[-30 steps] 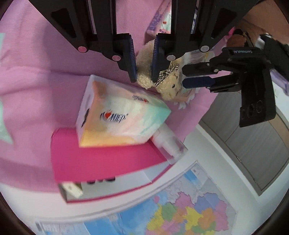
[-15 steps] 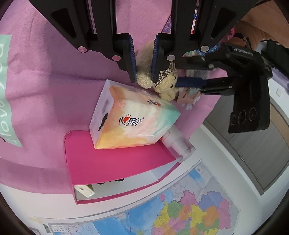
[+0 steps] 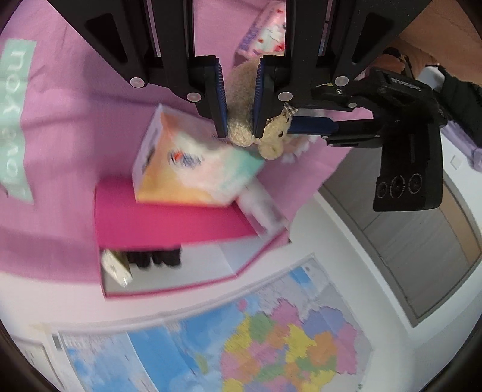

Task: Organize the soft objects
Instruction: 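Carry the teddy bear into the pink box and open the right gripper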

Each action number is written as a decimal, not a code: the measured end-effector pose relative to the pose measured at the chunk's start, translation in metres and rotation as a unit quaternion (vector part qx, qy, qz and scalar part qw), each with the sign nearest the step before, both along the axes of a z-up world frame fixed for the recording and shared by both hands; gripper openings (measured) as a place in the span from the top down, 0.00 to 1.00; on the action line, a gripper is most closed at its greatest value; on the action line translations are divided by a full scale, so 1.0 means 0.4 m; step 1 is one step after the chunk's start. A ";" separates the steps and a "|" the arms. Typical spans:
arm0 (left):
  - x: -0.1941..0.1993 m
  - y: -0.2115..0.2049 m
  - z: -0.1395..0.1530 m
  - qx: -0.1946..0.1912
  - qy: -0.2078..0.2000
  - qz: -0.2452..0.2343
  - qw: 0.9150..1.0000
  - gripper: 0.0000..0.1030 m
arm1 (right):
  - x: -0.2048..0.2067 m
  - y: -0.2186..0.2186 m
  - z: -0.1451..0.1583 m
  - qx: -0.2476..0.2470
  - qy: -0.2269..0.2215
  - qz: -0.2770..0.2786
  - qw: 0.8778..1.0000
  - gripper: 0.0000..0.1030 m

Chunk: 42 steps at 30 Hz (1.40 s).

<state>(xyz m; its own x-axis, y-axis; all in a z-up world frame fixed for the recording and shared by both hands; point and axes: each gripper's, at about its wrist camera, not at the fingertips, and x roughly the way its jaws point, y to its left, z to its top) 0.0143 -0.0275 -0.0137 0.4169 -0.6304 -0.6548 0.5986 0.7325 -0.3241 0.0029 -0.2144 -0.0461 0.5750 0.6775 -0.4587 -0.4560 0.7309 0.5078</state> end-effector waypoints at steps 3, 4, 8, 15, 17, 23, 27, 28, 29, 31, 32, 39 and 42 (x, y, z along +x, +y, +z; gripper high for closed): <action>0.004 0.002 0.064 -0.003 -0.037 0.008 0.999 0.55 | 0.009 -0.002 0.056 0.002 -0.026 0.001 1.000 0.85; 0.011 0.005 0.087 -0.003 -0.049 0.011 0.999 0.55 | 0.012 0.001 0.071 0.001 -0.034 0.001 0.999 0.85; 0.051 0.018 0.161 0.004 -0.090 0.029 0.996 0.55 | 0.046 0.003 0.160 -0.001 -0.078 0.001 0.997 0.85; 0.201 0.037 0.196 0.030 -0.105 0.074 0.991 0.55 | 0.151 0.027 0.254 0.004 -0.118 -0.004 0.993 0.85; 0.240 0.045 0.189 0.037 -0.101 0.085 0.991 0.55 | 0.191 0.039 0.261 0.002 -0.118 -0.005 0.993 0.85; 0.325 0.076 0.155 0.052 -0.085 0.115 0.988 0.55 | 0.307 0.070 0.234 0.003 -0.091 0.000 0.996 0.85; 0.387 0.092 0.130 0.057 -0.063 0.132 0.988 0.55 | 0.375 0.093 0.210 0.000 -0.073 0.002 0.997 0.84; 0.395 0.095 0.126 0.057 -0.059 0.135 0.987 0.55 | 0.394 0.100 0.201 0.000 -0.065 0.002 0.998 0.84; 0.413 0.101 0.114 0.057 -0.050 0.141 0.987 0.55 | 0.408 0.104 0.192 -0.001 -0.059 0.003 0.998 0.84; 0.437 0.108 0.098 0.060 -0.039 0.148 0.986 0.55 | 0.441 0.118 0.168 -0.007 -0.041 0.005 0.999 0.83; 0.447 0.112 0.086 0.058 -0.030 0.151 0.986 0.55 | 0.455 0.127 0.157 -0.015 -0.034 0.003 0.999 0.81; 0.431 0.142 0.050 0.057 -0.012 0.163 0.985 0.55 | 0.485 0.145 0.089 -0.068 0.001 -0.033 0.997 0.71; 0.385 0.167 0.054 0.050 -0.023 0.166 0.985 0.55 | 0.456 0.112 0.088 -0.065 0.001 -0.048 0.997 0.71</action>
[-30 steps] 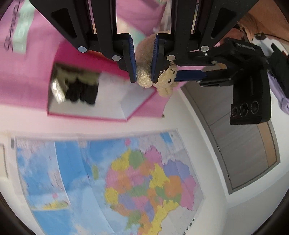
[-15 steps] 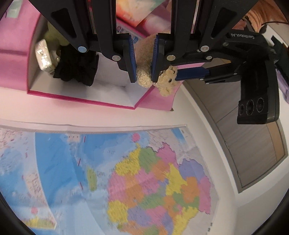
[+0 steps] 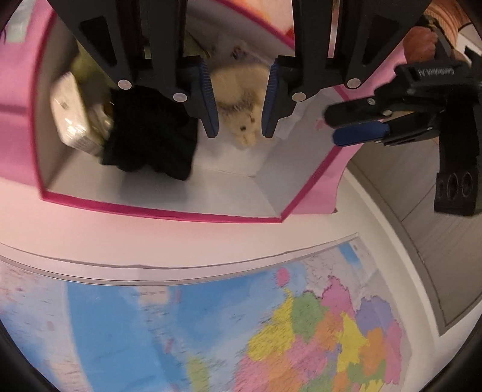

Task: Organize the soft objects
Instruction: 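Carry the teddy bear into the pink box and open the right gripper, then move the right gripper down to the blue gingham scrunchie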

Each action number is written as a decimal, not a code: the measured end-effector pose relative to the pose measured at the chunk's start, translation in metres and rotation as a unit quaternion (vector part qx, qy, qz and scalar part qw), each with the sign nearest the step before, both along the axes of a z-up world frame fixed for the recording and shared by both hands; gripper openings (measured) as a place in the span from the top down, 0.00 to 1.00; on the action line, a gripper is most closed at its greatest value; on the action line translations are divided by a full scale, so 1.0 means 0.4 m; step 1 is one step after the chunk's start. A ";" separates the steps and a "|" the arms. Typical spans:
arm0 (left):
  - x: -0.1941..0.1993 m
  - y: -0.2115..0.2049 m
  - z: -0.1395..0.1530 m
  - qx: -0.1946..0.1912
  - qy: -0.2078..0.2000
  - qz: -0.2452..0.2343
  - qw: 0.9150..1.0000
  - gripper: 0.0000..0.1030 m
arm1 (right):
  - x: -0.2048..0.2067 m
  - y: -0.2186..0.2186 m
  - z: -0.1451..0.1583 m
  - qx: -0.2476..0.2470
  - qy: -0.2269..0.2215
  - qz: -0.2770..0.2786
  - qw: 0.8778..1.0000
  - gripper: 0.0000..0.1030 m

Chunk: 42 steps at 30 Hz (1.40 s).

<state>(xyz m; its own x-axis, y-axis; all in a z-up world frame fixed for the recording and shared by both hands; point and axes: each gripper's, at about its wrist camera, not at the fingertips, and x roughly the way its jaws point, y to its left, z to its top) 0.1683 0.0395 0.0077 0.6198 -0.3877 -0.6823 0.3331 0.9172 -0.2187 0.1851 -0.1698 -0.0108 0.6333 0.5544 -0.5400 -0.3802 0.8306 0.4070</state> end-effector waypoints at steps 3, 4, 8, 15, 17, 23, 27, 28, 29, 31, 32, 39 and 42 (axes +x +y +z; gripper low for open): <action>-0.046 0.024 0.005 -0.014 -0.008 -0.001 1.000 0.55 | -0.062 -0.045 0.019 0.018 -0.016 -0.002 1.000 0.71; -0.065 0.032 0.008 -0.019 -0.012 -0.003 1.000 0.55 | -0.076 -0.053 0.024 0.023 -0.020 0.000 1.000 0.70; -0.136 0.046 0.004 -0.023 -0.021 -0.008 0.999 0.55 | -0.174 -0.077 0.054 0.036 -0.042 0.025 0.998 0.66; -0.233 0.070 -0.032 -0.012 -0.016 -0.006 1.000 0.55 | -0.282 -0.051 0.044 0.051 -0.034 0.082 0.995 0.65; -0.256 0.071 -0.047 -0.003 -0.012 -0.004 1.000 0.55 | -0.309 -0.037 0.028 0.049 -0.029 0.093 0.994 0.65; -0.315 0.083 -0.089 -0.002 0.007 0.000 1.000 0.55 | -0.359 -0.003 -0.028 0.054 0.004 0.121 0.991 0.65; -0.350 0.088 -0.120 -0.003 0.027 0.007 1.000 0.55 | -0.371 0.025 -0.072 0.053 0.036 0.138 0.988 0.65; -0.360 0.088 -0.129 0.001 0.031 0.008 0.999 0.55 | -0.376 0.031 -0.081 0.052 0.044 0.142 0.988 0.65; -0.366 0.088 -0.133 0.002 0.034 0.008 0.999 0.55 | -0.383 0.038 -0.090 0.051 0.049 0.147 0.987 0.65; -0.386 0.089 -0.147 0.001 0.043 0.005 0.999 0.55 | -0.398 0.047 -0.097 0.050 0.054 0.160 0.984 0.65; -0.391 0.089 -0.150 0.001 0.045 0.004 0.999 0.55 | -0.407 0.052 -0.100 0.048 0.056 0.168 0.983 0.64; -0.439 0.078 -0.164 0.008 0.048 -0.006 0.999 0.55 | -0.496 0.143 -0.112 -0.015 0.048 0.258 0.965 0.51; -0.453 0.075 -0.163 0.005 0.046 -0.009 0.999 0.55 | -0.528 0.198 -0.126 -0.059 0.039 0.288 0.955 0.48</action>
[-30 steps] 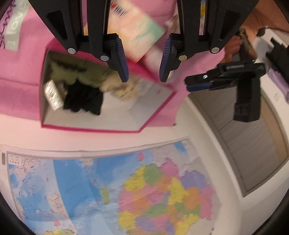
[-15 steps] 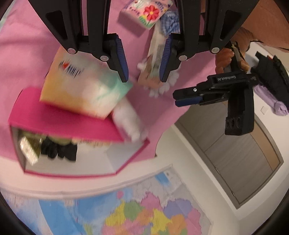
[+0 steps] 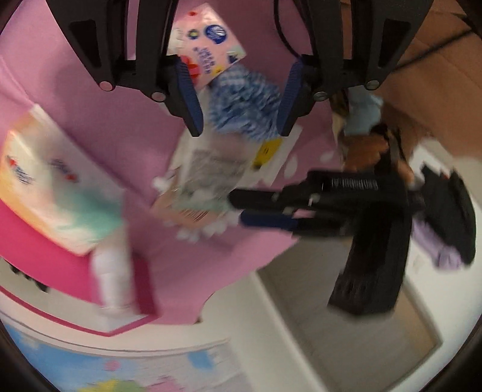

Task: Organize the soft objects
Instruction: 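Grasp the blue gingham scrunchie with the right gripper and lift it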

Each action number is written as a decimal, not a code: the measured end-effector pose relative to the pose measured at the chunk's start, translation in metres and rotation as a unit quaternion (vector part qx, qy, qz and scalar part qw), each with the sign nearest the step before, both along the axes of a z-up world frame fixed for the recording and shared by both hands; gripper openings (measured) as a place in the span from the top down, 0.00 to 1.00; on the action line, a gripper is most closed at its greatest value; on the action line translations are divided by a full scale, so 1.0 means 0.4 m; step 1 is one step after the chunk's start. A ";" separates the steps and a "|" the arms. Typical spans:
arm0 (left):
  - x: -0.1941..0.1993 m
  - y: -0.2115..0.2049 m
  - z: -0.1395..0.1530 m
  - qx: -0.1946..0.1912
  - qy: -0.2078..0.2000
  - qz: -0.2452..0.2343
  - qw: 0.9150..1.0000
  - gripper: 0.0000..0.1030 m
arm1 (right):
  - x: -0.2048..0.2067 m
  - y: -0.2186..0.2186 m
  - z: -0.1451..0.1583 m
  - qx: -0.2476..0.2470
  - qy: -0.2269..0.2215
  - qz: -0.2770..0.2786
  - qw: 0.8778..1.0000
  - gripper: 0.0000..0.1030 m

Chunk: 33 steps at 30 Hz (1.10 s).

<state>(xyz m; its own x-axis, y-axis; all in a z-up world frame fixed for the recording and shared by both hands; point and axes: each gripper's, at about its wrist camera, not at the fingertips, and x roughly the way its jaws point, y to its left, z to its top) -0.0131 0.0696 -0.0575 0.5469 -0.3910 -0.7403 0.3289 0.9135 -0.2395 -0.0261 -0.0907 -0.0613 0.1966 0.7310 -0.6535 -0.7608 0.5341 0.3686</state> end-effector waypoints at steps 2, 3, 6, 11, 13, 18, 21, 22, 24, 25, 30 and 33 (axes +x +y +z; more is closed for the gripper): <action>-0.007 -0.003 0.000 0.000 0.001 -0.003 1.000 0.55 | -0.009 0.033 -0.014 -0.028 -0.011 0.010 1.000 0.48; -0.010 -0.003 -0.001 0.001 0.001 -0.004 1.000 0.55 | -0.004 0.042 -0.017 -0.034 -0.014 0.011 0.999 0.48; -0.021 -0.001 0.001 -0.002 0.002 -0.011 1.000 0.55 | 0.001 0.044 -0.035 -0.039 -0.014 0.011 0.999 0.62; -0.040 0.001 -0.001 -0.017 0.009 -0.028 0.999 0.55 | 0.016 0.018 -0.043 -0.017 -0.004 -0.006 1.000 0.89; -0.048 -0.001 -0.001 -0.021 0.011 -0.037 0.999 0.55 | 0.018 -0.007 -0.036 0.013 0.006 -0.011 1.000 0.90; -0.060 -0.014 0.009 -0.056 0.012 -0.072 0.996 0.54 | 0.034 -0.049 -0.004 0.057 0.006 -0.047 0.997 0.91; -0.054 -0.037 0.010 -0.056 0.013 -0.088 0.994 0.53 | 0.050 -0.078 0.012 0.073 0.004 -0.067 0.995 0.91; -0.051 -0.049 0.008 -0.055 0.013 -0.094 0.994 0.53 | 0.053 -0.080 0.016 0.078 0.005 -0.069 0.995 0.91; -0.044 -0.071 0.007 -0.052 0.013 -0.103 0.993 0.53 | 0.059 -0.086 0.028 0.083 0.002 -0.079 0.993 0.91; -0.040 -0.080 0.008 -0.052 0.011 -0.108 0.993 0.53 | 0.064 -0.089 0.032 0.084 0.001 -0.083 0.993 0.91; -0.005 -0.109 0.020 -0.057 0.001 -0.112 0.992 0.53 | 0.080 -0.110 0.058 0.101 -0.004 -0.100 0.990 0.91; 0.020 -0.125 0.046 -0.050 -0.016 -0.108 0.993 0.66 | 0.085 -0.124 0.080 0.106 -0.013 -0.110 0.988 0.91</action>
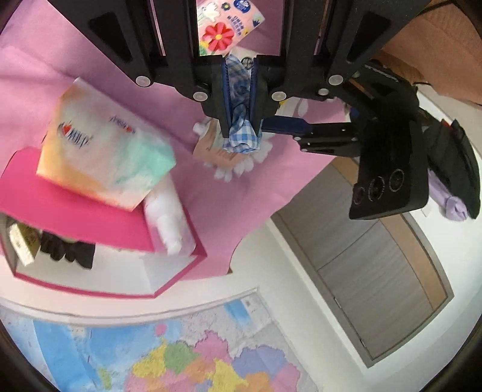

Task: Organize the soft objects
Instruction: 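Grasp the blue gingham scrunchie with the right gripper and lift it, then carry the scrunchie into the pink box and release it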

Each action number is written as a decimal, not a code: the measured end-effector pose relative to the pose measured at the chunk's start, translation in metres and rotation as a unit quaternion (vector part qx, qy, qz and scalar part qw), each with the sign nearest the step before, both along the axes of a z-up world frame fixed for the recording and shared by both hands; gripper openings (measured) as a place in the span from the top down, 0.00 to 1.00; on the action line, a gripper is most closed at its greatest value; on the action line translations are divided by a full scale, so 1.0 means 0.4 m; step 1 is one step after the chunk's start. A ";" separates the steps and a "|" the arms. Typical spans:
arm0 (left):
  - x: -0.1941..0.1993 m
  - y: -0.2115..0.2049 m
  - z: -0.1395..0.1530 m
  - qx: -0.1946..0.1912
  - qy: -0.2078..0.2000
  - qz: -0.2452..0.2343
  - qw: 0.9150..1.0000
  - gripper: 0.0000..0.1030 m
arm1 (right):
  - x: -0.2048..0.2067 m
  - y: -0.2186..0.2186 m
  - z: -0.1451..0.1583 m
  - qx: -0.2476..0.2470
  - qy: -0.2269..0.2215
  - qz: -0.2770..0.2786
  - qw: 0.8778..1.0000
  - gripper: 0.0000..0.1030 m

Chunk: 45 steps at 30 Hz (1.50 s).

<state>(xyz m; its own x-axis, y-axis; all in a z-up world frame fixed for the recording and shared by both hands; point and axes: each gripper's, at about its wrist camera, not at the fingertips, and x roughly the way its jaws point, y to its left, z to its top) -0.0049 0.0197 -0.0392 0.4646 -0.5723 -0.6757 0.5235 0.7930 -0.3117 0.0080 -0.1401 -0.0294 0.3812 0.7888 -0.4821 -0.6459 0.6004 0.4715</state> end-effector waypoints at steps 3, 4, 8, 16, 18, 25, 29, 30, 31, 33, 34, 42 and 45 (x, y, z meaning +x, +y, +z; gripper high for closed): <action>0.022 -0.016 0.041 0.005 -0.023 -0.001 1.000 0.74 | 0.011 -0.019 0.027 0.003 -0.012 -0.011 1.000 0.91; 0.028 -0.018 0.051 0.005 -0.028 -0.002 1.000 0.74 | 0.019 -0.025 0.041 0.006 -0.018 -0.018 1.000 0.91; 0.072 -0.047 0.108 0.006 -0.054 -0.004 0.999 0.76 | 0.055 -0.055 0.082 0.023 -0.033 -0.044 0.998 0.91; 0.178 -0.120 0.166 0.006 -0.065 -0.010 0.998 0.76 | 0.116 -0.136 0.150 0.033 -0.056 -0.092 0.994 0.91; 0.205 -0.139 0.176 0.008 -0.066 -0.006 0.998 0.76 | 0.134 -0.155 0.160 0.032 -0.060 -0.107 0.992 0.91; 0.302 -0.191 0.190 0.022 -0.051 0.008 0.998 0.76 | 0.242 -0.210 0.164 0.047 -0.040 -0.138 0.988 0.91; 0.345 -0.215 0.187 0.035 -0.043 0.018 0.998 0.76 | 0.293 -0.218 0.156 0.040 -0.031 -0.150 0.987 0.90; 0.355 -0.219 0.186 0.037 -0.040 0.019 0.998 0.76 | 0.304 -0.221 0.153 0.041 -0.028 -0.152 0.987 0.90; 0.368 -0.225 0.183 0.040 -0.037 0.022 0.998 0.76 | 0.317 -0.224 0.149 0.042 -0.024 -0.156 0.987 0.90; 0.388 -0.230 0.176 0.049 -0.032 0.031 0.998 0.76 | 0.337 -0.227 0.140 0.037 -0.020 -0.164 0.986 0.89; 0.393 -0.233 0.173 0.052 -0.032 0.033 0.998 0.76 | 0.352 -0.229 0.132 0.032 -0.016 -0.170 0.985 0.89; 0.439 -0.245 0.148 0.079 -0.016 0.068 0.994 0.76 | 0.451 -0.234 0.071 -0.008 0.015 -0.218 0.976 0.75; 0.420 -0.233 0.148 0.078 -0.026 0.069 0.994 0.76 | 0.463 -0.233 0.058 -0.036 0.014 -0.249 0.968 0.62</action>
